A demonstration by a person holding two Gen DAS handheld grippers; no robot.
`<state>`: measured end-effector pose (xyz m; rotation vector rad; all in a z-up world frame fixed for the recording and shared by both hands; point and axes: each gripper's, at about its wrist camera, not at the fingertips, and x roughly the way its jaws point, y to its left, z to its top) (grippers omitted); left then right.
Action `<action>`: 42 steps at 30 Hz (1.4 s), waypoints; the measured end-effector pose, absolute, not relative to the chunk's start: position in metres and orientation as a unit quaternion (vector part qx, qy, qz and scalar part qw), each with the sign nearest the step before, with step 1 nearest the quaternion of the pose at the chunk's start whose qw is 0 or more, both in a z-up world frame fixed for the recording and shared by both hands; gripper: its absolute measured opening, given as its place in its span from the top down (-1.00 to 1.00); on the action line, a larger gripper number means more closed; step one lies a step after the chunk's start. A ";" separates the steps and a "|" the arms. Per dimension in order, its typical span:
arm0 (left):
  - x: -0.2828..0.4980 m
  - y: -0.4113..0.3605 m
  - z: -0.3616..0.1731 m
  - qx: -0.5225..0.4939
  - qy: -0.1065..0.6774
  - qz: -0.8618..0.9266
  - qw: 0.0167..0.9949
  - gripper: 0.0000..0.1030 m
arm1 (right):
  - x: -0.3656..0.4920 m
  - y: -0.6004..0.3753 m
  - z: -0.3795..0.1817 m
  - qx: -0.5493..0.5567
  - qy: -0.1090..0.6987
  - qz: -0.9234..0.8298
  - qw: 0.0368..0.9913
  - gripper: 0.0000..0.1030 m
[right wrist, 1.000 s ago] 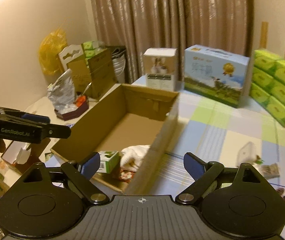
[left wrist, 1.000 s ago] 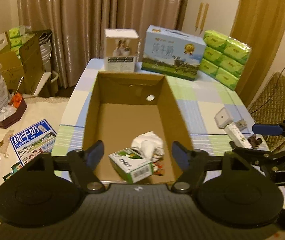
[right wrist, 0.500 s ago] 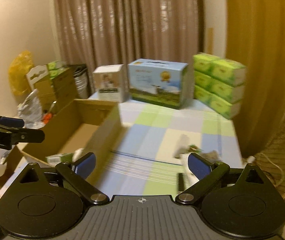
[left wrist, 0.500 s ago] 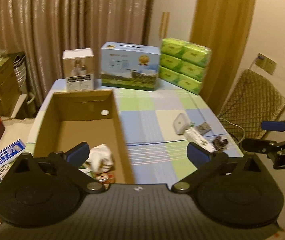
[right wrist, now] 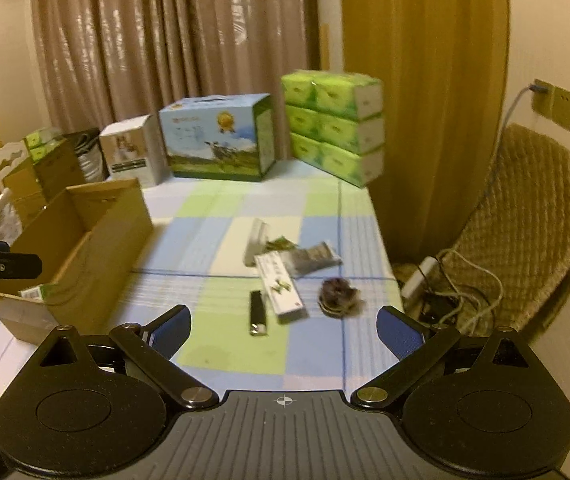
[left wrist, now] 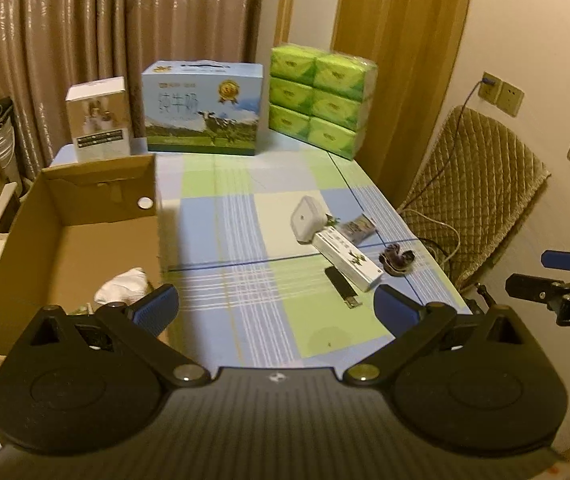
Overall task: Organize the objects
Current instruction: 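Return both tools toward the remaining items on the table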
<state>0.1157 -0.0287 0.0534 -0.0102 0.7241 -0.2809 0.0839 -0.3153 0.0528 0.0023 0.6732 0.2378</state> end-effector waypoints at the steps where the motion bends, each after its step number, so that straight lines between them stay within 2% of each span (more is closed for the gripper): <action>1: 0.116 -0.032 0.052 -0.004 0.354 -0.139 0.925 -0.98 | 0.084 -0.318 0.051 0.003 0.331 0.114 0.937 -0.88; 33: 0.148 -0.095 0.000 0.011 0.400 -0.155 0.903 -0.97 | 0.113 -0.350 0.004 0.012 0.388 0.083 0.918 -0.88; 42: 0.171 -0.118 -0.028 0.020 0.408 -0.156 0.900 -0.89 | 0.142 -0.355 -0.022 0.006 0.385 0.099 0.918 -0.88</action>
